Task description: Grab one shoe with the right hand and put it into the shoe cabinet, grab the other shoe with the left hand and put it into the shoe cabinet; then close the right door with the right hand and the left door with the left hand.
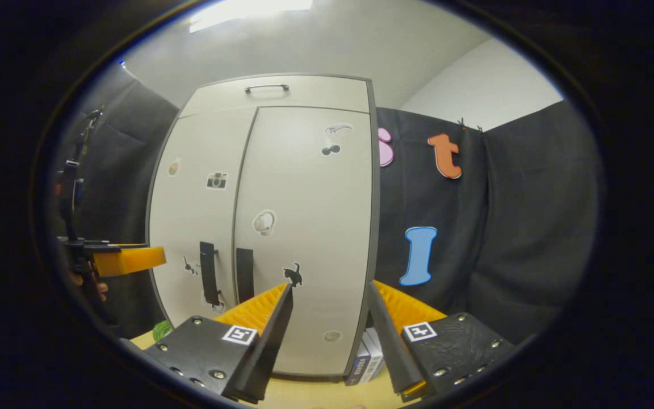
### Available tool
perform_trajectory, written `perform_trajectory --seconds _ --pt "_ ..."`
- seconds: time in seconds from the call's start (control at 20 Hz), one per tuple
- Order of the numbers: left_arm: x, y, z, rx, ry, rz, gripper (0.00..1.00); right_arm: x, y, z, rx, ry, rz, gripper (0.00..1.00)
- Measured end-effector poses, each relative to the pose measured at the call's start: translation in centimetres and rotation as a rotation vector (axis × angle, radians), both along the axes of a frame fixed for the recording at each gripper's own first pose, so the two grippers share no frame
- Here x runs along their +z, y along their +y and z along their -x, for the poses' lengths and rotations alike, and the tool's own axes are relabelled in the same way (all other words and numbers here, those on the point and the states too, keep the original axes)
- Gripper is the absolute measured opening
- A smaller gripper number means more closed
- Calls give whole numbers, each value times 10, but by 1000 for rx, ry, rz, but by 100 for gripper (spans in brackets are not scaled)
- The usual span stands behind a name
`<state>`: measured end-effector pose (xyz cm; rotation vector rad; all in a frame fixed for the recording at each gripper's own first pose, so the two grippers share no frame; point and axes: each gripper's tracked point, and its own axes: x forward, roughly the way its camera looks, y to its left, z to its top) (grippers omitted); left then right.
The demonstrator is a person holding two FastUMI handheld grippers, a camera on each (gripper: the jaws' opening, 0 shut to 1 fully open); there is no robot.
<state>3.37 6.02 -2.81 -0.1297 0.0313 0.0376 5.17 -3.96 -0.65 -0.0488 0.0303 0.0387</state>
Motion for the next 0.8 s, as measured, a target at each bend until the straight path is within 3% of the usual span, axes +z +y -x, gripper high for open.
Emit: perform_trajectory --seconds 0.8 --pt "0 2 -7 11 5 -35 80 7 8 0 10 -27 -3 79"
